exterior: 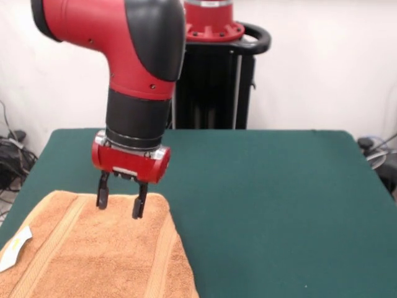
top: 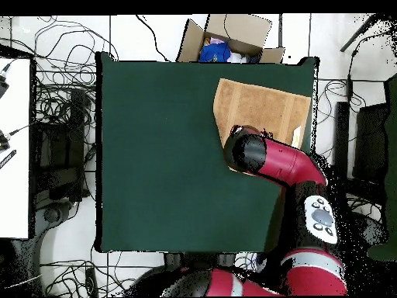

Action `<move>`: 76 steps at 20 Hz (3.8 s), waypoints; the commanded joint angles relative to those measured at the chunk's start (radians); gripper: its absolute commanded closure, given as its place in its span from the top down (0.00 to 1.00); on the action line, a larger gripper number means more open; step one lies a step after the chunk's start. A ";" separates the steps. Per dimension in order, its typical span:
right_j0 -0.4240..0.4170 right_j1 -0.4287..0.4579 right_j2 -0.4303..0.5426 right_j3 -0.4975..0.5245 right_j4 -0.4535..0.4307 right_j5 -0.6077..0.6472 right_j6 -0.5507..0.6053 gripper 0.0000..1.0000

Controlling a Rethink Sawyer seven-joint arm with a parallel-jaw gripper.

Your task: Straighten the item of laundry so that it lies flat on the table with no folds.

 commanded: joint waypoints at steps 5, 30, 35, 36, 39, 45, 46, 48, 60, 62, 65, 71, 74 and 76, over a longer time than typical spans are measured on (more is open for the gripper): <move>0.102 0.036 -0.146 0.124 0.111 -0.150 0.443 1.00; 0.034 -0.047 0.036 0.399 0.228 -0.365 0.529 1.00; -0.005 -0.089 0.119 0.469 0.210 -0.469 0.566 1.00; -0.020 -0.087 0.146 0.479 0.203 -0.497 0.578 1.00; -0.039 -0.081 0.185 0.493 0.198 -0.541 0.592 1.00; -0.084 -0.065 0.275 0.517 0.181 -0.625 0.640 1.00; -0.090 -0.059 0.289 0.516 0.177 -0.641 0.649 1.00; -0.104 -0.056 0.310 0.520 0.174 -0.646 0.661 1.00; -0.078 -0.005 0.282 0.510 0.249 -0.585 0.676 1.00; -0.059 0.002 0.255 0.503 0.271 -0.582 0.663 1.00; -0.034 0.026 0.213 0.489 0.300 -0.579 0.637 1.00; 0.005 0.062 0.161 0.463 0.349 -0.578 0.594 1.00; 0.019 0.072 0.130 0.462 0.360 -0.572 0.572 1.00; 0.022 0.078 0.114 0.457 0.366 -0.565 0.561 1.00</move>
